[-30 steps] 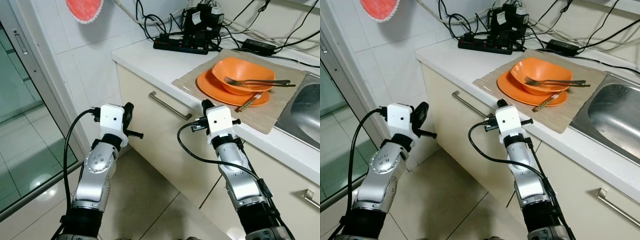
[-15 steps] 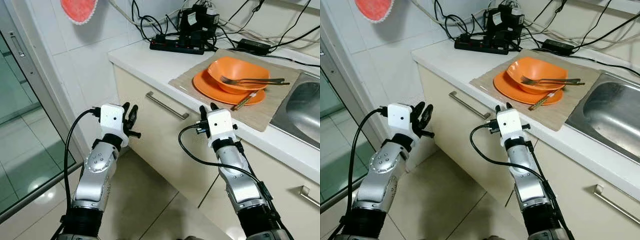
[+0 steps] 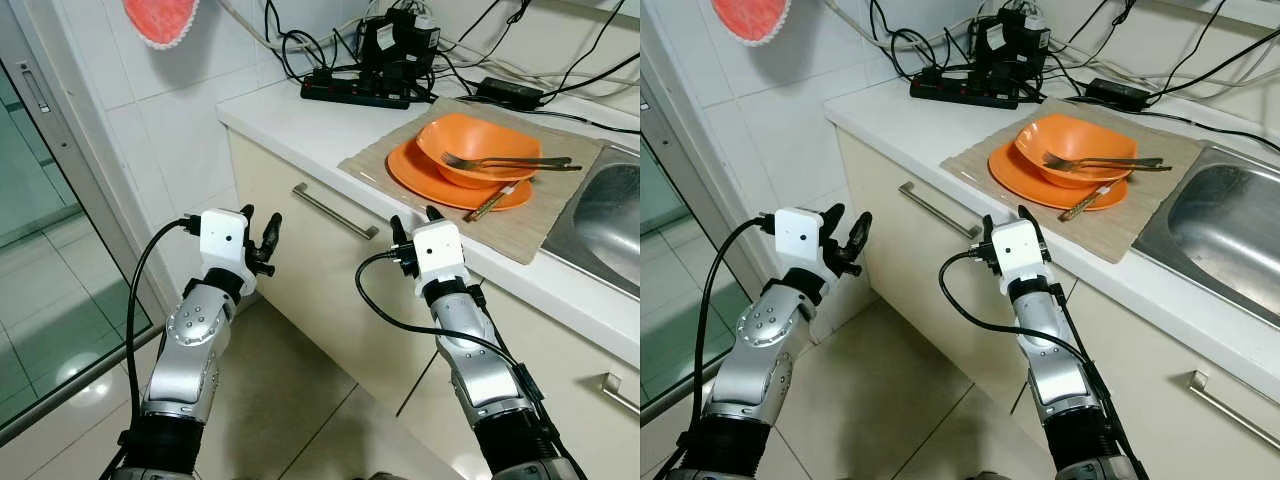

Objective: Kitchen organization

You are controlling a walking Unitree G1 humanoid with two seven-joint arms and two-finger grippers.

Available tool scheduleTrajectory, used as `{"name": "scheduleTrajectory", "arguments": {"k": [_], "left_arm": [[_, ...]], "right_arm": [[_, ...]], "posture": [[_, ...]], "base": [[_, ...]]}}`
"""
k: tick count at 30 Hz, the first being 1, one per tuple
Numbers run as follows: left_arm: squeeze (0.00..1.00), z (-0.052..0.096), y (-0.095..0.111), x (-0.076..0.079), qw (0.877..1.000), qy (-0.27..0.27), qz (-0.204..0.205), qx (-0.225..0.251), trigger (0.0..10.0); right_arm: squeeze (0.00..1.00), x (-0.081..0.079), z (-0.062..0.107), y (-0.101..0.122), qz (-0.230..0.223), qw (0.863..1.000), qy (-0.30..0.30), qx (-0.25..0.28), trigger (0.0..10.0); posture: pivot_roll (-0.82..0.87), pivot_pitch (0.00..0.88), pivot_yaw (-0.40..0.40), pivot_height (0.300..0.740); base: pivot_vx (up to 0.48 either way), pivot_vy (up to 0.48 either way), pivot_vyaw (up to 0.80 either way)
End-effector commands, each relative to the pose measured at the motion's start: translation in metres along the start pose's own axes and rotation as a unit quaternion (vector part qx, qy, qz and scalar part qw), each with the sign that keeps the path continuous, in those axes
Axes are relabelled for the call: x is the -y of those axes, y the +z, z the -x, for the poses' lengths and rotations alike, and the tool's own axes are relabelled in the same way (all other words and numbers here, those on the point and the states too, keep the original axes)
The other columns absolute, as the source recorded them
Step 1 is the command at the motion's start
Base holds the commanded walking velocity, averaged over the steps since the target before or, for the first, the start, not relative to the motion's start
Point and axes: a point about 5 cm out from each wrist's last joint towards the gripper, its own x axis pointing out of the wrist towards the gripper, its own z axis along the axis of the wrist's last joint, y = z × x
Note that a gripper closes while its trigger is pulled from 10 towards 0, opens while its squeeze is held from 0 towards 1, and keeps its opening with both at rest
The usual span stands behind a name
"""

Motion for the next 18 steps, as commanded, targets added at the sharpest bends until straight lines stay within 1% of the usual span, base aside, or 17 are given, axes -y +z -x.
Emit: {"name": "scheduleTrajectory", "arguments": {"k": [1, 12, 15, 16, 17, 18], "left_arm": [[1.0, 0.0009, -0.0051, 0.0016, 1.0, -0.005, 0.002, -0.009, 10.0], [1.0, 0.0003, -0.0067, 0.0012, 1.0, -0.008, 0.001, -0.014, 10.0], [1.0, -0.0003, -0.0064, 0.0022, 1.0, -0.015, -0.004, -0.015, 10.0], [0.07, -0.0008, -0.0066, 0.0033, 1.0, -0.021, -0.006, -0.016, 10.0], [0.07, -0.001, -0.0067, 0.0035, 1.0, -0.022, -0.006, -0.017, 10.0], [0.0, -0.0011, -0.0064, 0.0038, 1.0, -0.022, -0.007, -0.016, 10.0]], "right_arm": [[1.0, 0.0027, -0.0038, 0.004, 0.006, 1.0, -0.004, 0.009, 10.0], [1.0, 0.0021, -0.0032, 0.0022, 0.002, 1.0, -0.002, 0.006, 10.0], [1.0, 0.0038, -0.0034, 0.0011, 0.012, 1.0, -0.014, 0.0, 10.0], [0.0, 0.0036, -0.004, 0.0005, 0.014, 1.0, -0.01, -0.004, 10.0], [0.0, 0.0035, -0.0042, 0.0005, 0.014, 1.0, -0.01, -0.005, 10.0], [0.0, 0.0035, -0.0044, 0.0008, 0.012, 1.0, -0.01, -0.005, 10.0]], "posture": [[-0.01, 0.0, -0.016, 0.723], [-0.01, 0.0, -0.013, 0.723], [-0.01, 0.0, -0.012, 0.723], [-0.01, 0.0, -0.011, 0.723], [-0.01, 0.0, -0.011, 0.723], [-0.01, 0.0, -0.011, 0.723]], "base": [[0.0, 0.0, 0.0], [0.0, 0.0, 0.0], [0.0, 0.0, 0.0], [0.0, 0.0, 0.0], [0.0, 0.0, 0.0], [0.0, 0.0, 0.0]]}}
